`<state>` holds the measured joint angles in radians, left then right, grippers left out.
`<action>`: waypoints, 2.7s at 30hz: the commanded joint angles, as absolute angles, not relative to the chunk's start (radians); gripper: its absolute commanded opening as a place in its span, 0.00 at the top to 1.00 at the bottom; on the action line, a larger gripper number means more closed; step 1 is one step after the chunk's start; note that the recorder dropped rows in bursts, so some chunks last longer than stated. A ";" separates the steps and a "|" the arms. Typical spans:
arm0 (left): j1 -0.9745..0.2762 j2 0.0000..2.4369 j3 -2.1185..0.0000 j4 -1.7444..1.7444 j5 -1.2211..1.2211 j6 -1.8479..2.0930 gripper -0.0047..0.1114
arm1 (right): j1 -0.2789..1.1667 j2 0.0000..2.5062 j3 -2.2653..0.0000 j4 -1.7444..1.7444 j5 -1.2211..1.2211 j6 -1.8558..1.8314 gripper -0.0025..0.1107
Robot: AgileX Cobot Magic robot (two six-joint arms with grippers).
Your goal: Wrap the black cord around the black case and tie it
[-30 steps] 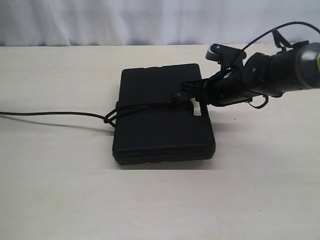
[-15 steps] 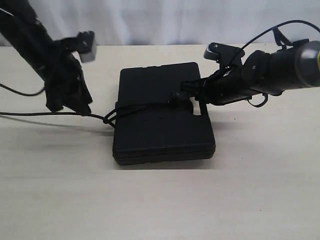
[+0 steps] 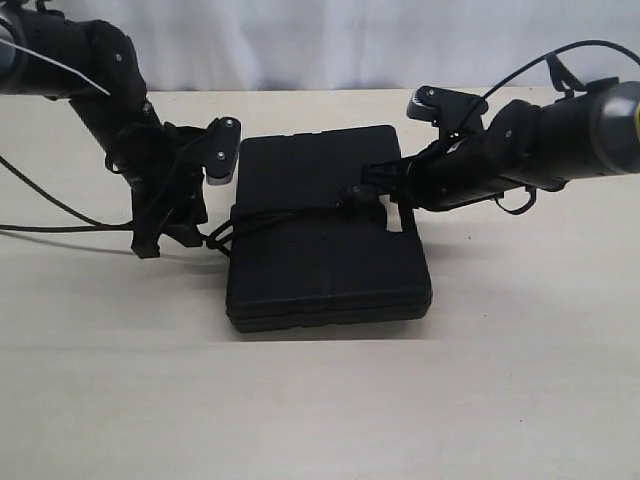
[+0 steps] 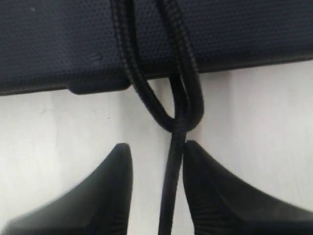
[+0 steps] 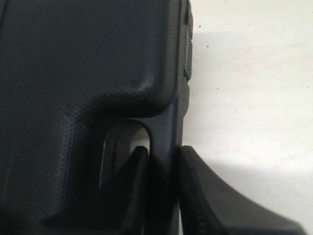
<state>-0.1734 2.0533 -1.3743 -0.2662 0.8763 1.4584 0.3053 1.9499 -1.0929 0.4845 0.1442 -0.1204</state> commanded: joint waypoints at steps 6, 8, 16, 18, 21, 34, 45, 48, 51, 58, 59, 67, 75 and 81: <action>-0.174 2.064 -1.368 -0.225 0.871 1.428 0.96 | 0.305 1.940 -1.102 0.479 0.141 -0.144 0.94; -0.174 2.055 -1.368 -0.203 0.875 1.399 0.96 | 0.305 1.940 -1.102 0.479 0.141 -0.144 0.94; -0.058 1.997 -1.368 -0.199 0.937 1.309 0.96 | 0.286 1.998 -1.102 0.494 0.127 -0.134 0.94; -0.016 1.997 -1.368 -0.197 0.970 1.287 0.96 | 0.263 2.012 -1.102 0.529 0.123 -0.134 0.94; 0.048 1.997 -1.356 -0.199 0.976 1.274 0.96 | 0.231 2.027 -1.102 0.543 0.121 -0.134 0.94; 0.179 1.997 -1.227 -0.195 0.795 1.282 0.96 | 0.199 2.045 -1.103 0.543 0.106 -0.172 0.94; 0.225 1.997 -1.220 -0.211 0.816 1.256 0.96 | 0.199 2.045 -1.103 0.543 0.106 -0.172 0.94; 0.225 1.997 -1.220 -0.273 0.787 1.256 0.93 | 0.199 2.045 -1.103 0.543 0.106 -0.172 0.94; 0.223 1.997 -1.220 -0.331 0.775 1.256 0.81 | 0.199 2.045 -1.103 0.567 0.106 -0.177 0.94; 0.221 1.995 -1.224 -0.334 0.731 1.255 0.48 | 0.199 2.045 -1.154 0.569 0.184 -0.179 0.94; 0.221 1.992 -1.224 -0.334 0.726 1.255 0.46 | 0.201 2.045 -1.161 0.569 0.190 -0.179 0.94; 0.221 1.895 -1.306 -0.450 0.775 1.248 0.45 | 0.274 2.045 -1.174 0.614 0.101 -0.179 0.94; 0.221 1.784 -1.321 -0.546 0.835 1.208 0.45 | 0.317 2.045 -1.174 0.709 0.031 -0.169 0.94; 0.221 1.686 -1.321 -0.636 0.866 1.041 0.59 | 0.317 2.043 -1.174 0.709 0.098 -0.126 0.73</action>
<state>0.2220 1.7400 -1.3184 -0.5870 0.8350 1.1059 0.3136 2.0529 -1.1645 0.6897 0.0829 -0.1534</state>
